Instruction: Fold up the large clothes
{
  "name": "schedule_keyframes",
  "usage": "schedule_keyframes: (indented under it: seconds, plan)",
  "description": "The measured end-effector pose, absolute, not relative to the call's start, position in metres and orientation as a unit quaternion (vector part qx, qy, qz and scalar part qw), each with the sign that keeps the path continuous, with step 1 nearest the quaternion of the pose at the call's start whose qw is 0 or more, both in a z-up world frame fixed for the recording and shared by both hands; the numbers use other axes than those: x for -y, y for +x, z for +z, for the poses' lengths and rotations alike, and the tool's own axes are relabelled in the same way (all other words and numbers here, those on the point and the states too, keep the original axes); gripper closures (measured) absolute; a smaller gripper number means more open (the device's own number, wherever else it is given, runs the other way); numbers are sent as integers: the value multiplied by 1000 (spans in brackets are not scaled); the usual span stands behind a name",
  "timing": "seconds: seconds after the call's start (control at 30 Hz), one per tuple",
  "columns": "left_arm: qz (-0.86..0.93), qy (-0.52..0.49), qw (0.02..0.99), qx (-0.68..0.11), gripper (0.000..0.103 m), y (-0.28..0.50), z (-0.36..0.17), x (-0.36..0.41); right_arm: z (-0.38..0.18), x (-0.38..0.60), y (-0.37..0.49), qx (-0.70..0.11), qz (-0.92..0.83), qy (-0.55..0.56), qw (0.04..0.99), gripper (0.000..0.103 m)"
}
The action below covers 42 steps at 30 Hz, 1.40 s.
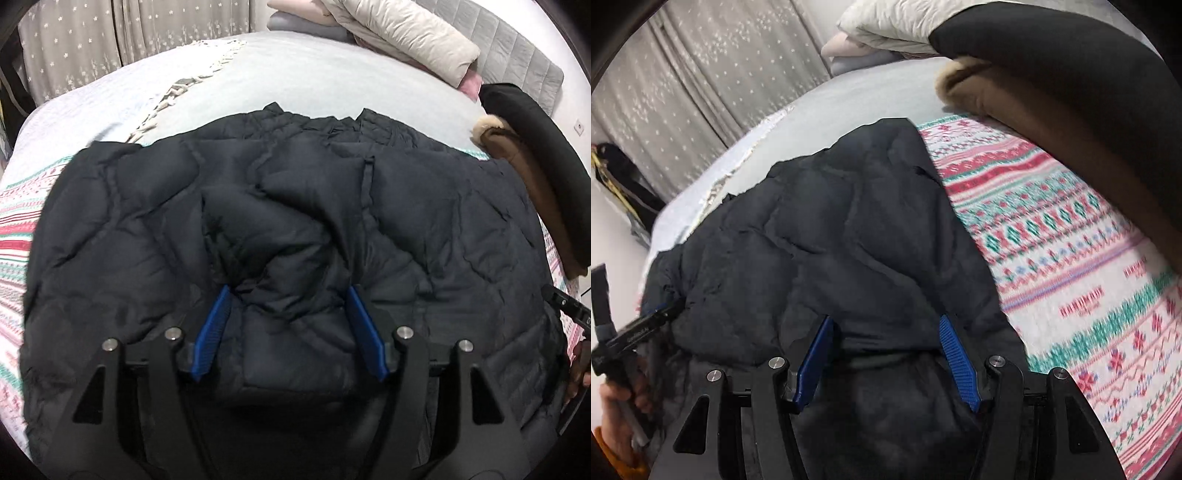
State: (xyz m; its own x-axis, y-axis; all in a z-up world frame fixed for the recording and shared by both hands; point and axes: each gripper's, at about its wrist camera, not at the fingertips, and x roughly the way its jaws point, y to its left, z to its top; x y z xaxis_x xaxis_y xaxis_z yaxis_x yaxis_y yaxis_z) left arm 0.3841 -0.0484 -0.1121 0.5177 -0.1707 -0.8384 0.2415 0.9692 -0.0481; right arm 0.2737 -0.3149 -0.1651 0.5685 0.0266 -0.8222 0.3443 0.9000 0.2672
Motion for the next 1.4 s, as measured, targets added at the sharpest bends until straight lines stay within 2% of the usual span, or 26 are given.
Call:
schedule_keyframes:
  seconds: [0.03, 0.1, 0.2, 0.27, 0.4, 0.57, 0.87, 1.17, 1.4]
  plan:
    - [-116, 46, 869, -479, 33, 380, -108, 49, -164, 316, 269, -461, -102, 205, 857, 42]
    - [-127, 66, 867, -477, 22, 363, -93, 50, -157, 319, 257, -466, -99, 222, 851, 42]
    - [-152, 92, 870, -460, 16, 330, -68, 48, -141, 315, 237, -462, -91, 229, 852, 38]
    - [-160, 106, 870, -455, 12, 314, -55, 44, -129, 308, 222, -456, -89, 221, 858, 32]
    - [-179, 89, 871, -450, 4, 265, -30, 23, -97, 286, 188, -443, -81, 197, 871, 27]
    - [-192, 36, 864, -463, 2, 217, -18, -15, -70, 262, 149, -426, -57, 185, 884, 16]
    - [-164, 17, 859, -484, 2, 158, -25, -91, -59, 253, 91, -455, 5, 179, 872, 13]
    - [-103, 1, 851, -516, 2, 130, -71, -169, -98, 275, 36, -496, -9, 189, 847, 13]
    - [-121, -26, 832, -541, 2, 122, -115, -190, -133, 281, 9, -503, -25, 209, 839, 13]
